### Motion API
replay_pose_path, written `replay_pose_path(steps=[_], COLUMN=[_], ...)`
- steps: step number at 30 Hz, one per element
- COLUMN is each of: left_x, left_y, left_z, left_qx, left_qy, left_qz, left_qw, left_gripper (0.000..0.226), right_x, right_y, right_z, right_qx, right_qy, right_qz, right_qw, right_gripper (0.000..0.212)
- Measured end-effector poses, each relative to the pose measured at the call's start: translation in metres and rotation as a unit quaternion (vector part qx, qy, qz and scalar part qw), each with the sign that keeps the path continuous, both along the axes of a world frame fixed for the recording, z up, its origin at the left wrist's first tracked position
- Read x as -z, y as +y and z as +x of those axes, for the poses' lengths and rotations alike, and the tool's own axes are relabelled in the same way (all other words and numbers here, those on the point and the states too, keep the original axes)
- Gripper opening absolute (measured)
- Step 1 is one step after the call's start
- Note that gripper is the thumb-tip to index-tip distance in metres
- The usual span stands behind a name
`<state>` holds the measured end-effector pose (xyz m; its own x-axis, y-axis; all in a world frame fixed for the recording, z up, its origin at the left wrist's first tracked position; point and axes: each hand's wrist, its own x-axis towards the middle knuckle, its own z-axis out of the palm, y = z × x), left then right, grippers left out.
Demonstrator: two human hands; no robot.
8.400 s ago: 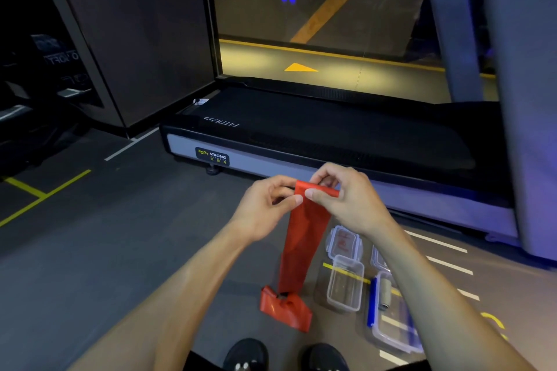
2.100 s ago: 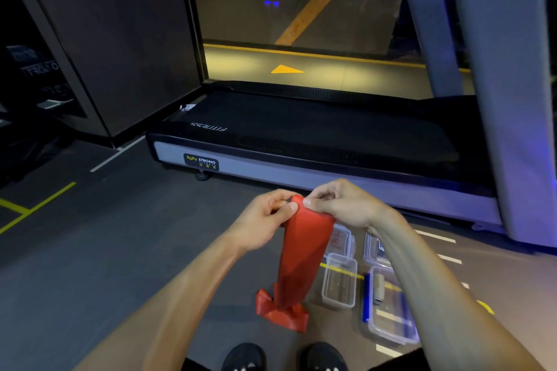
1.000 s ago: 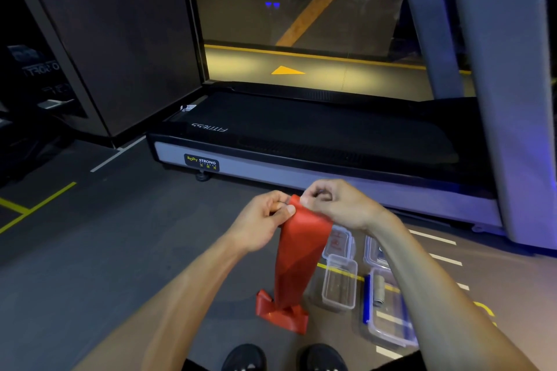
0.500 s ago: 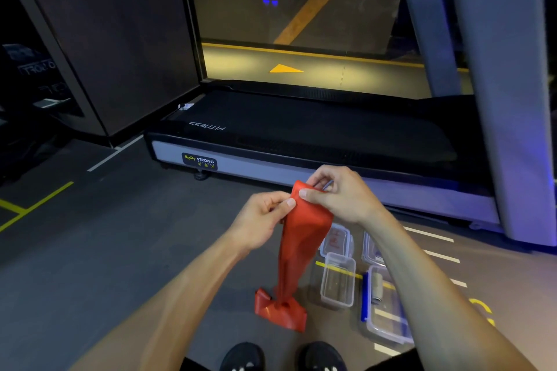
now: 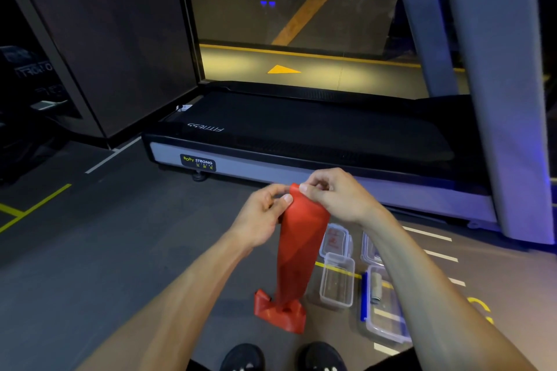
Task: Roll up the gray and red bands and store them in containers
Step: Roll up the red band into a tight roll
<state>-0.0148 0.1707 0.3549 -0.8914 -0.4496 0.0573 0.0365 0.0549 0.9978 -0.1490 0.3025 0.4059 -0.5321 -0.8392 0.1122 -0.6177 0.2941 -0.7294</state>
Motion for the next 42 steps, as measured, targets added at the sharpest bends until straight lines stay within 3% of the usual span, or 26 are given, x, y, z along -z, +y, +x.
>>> replay_pose_path(steps=[3, 8, 12, 17, 33, 42], left_x=[-0.001, -0.003, -0.003, -0.003, -0.002, -0.003], left_y=[-0.002, 0.001, 0.002, 0.005, 0.0, 0.001], left_z=[0.001, 0.002, 0.002, 0.002, -0.002, -0.001], left_qx=[0.003, 0.002, -0.015, 0.013, 0.006, -0.002], left_qy=[0.018, 0.011, 0.012, 0.025, 0.044, 0.044], left_qz=[0.006, 0.008, 0.035, 0.094, 0.048, 0.053], left_qw=[1.0, 1.0, 0.999, 0.995, 0.998, 0.998], left_gripper=[0.029, 0.012, 0.014, 0.017, 0.035, 0.02], right_x=[-0.001, 0.002, 0.008, 0.004, 0.001, 0.004], right_y=[-0.001, -0.001, -0.003, -0.006, -0.01, -0.006], right_z=[0.001, 0.0, 0.002, 0.004, 0.007, 0.007], right_qx=[-0.009, -0.043, -0.041, 0.017, 0.051, 0.023], right_qy=[0.005, -0.032, -0.065, -0.004, -0.099, -0.082], right_qz=[0.013, 0.025, 0.004, -0.019, -0.022, 0.009], right_qw=[1.0, 0.998, 0.997, 1.0, 0.994, 0.996], right_gripper=[0.035, 0.051, 0.033, 0.014, 0.021, 0.037])
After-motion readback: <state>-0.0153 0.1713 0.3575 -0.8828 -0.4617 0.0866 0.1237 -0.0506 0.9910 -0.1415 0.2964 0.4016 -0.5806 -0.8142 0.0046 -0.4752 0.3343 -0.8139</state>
